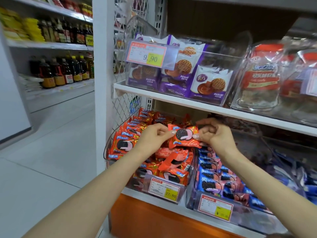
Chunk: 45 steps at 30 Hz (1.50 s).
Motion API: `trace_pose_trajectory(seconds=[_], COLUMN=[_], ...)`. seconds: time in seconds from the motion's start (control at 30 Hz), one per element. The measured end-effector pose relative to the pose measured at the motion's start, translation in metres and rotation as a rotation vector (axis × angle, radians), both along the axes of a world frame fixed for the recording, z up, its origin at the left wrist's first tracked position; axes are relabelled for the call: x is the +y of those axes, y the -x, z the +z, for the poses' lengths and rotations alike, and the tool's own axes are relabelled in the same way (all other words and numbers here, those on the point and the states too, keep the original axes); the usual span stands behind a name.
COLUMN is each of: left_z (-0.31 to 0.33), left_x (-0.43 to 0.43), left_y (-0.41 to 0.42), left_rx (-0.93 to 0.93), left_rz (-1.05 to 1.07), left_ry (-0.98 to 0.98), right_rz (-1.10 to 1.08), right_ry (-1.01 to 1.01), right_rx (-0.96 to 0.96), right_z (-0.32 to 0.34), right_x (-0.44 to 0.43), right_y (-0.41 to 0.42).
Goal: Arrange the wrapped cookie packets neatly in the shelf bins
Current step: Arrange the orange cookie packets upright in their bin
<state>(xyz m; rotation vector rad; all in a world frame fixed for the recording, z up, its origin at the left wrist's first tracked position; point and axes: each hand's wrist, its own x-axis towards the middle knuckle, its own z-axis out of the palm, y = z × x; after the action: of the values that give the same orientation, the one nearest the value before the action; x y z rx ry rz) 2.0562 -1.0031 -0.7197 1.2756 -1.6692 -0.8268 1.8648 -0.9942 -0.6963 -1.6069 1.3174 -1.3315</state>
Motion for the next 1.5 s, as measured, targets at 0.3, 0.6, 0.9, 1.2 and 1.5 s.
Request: trace_pose_trajectory(seconds=[0.3, 0.6, 0.9, 1.2, 1.5], left_z=[0.012, 0.032, 0.018, 0.003, -0.003], left_x=[-0.016, -0.052, -0.07, -0.07, -0.072], left_y=[-0.015, -0.042, -0.022, -0.035, -0.022], left_rx=[0.074, -0.608, -1.01, -1.014, -1.079], left_rz=[0.09, 0.338, 0.119, -0.015, 0.032], left_ry=[0.056, 0.199, 0.024, 0.201, 0.382], right_rz=[-0.002, -0.113, -0.028, 0.038, 0.027], right_ry=[-0.045, 0.183, 0.231, 0.336, 0.149], right_rx=[-0.055, 0.369, 0.456, 0.893, 0.892], right_z=[0.001, -0.012, -0.011, -0.015, -0.021], right_x=[-0.008, -0.005, -0.003, -0.033, -0.045], right_y=[-0.01, 0.017, 0.009, 0.005, 0.009])
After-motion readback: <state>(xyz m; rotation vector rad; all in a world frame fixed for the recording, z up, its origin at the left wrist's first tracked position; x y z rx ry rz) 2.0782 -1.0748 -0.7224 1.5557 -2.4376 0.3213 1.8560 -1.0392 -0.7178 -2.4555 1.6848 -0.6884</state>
